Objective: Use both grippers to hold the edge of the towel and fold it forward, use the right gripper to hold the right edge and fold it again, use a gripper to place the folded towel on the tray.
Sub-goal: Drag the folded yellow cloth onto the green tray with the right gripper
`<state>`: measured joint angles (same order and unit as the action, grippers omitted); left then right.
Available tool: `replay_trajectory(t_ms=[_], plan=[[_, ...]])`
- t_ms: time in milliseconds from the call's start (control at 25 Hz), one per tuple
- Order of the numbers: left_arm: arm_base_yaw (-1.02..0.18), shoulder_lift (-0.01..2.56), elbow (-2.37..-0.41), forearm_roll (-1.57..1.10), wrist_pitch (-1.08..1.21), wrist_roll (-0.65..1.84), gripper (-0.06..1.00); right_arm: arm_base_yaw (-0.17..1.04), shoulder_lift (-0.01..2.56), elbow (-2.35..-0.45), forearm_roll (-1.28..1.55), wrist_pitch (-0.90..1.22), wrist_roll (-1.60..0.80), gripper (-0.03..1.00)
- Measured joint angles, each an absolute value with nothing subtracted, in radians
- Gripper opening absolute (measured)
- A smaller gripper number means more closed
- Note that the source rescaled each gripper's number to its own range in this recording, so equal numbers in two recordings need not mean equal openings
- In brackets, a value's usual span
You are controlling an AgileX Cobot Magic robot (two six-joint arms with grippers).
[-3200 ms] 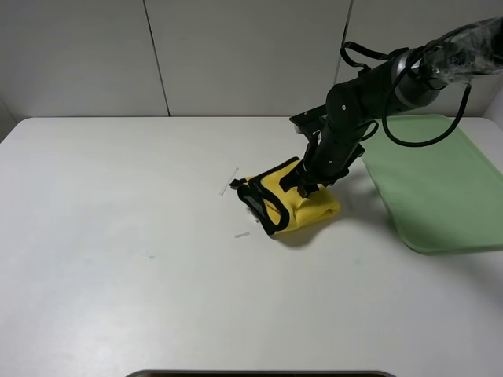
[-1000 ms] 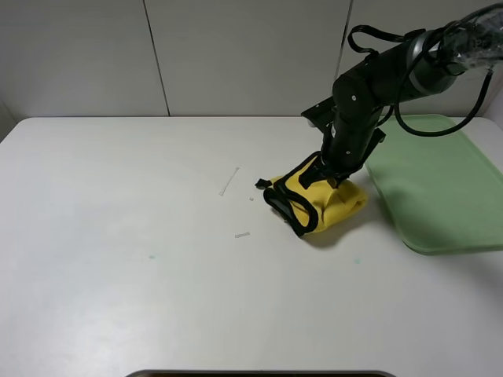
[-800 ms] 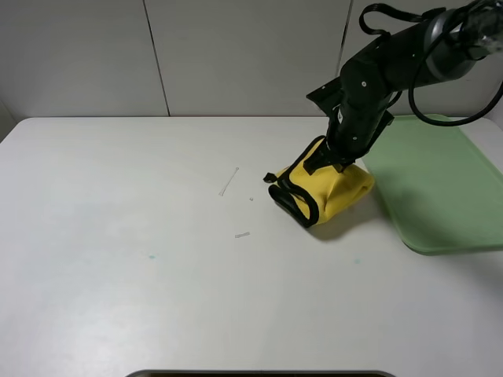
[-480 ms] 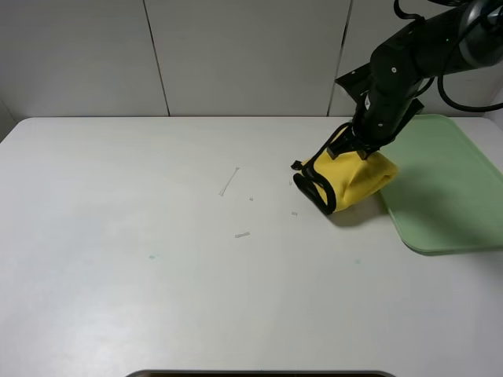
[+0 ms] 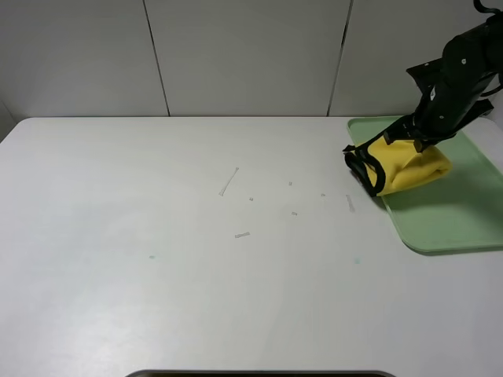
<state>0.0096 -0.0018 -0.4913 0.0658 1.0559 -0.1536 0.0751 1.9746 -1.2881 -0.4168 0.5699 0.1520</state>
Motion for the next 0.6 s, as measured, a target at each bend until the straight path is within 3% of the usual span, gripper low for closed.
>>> replay_trajectory(t_ms=[600], plan=[[0.010,-0.002,-0.491,0.066,1.056,-0.154,1.00,-0.059,2.000,-1.288,-0.443,0.475,0.153,0.06]])
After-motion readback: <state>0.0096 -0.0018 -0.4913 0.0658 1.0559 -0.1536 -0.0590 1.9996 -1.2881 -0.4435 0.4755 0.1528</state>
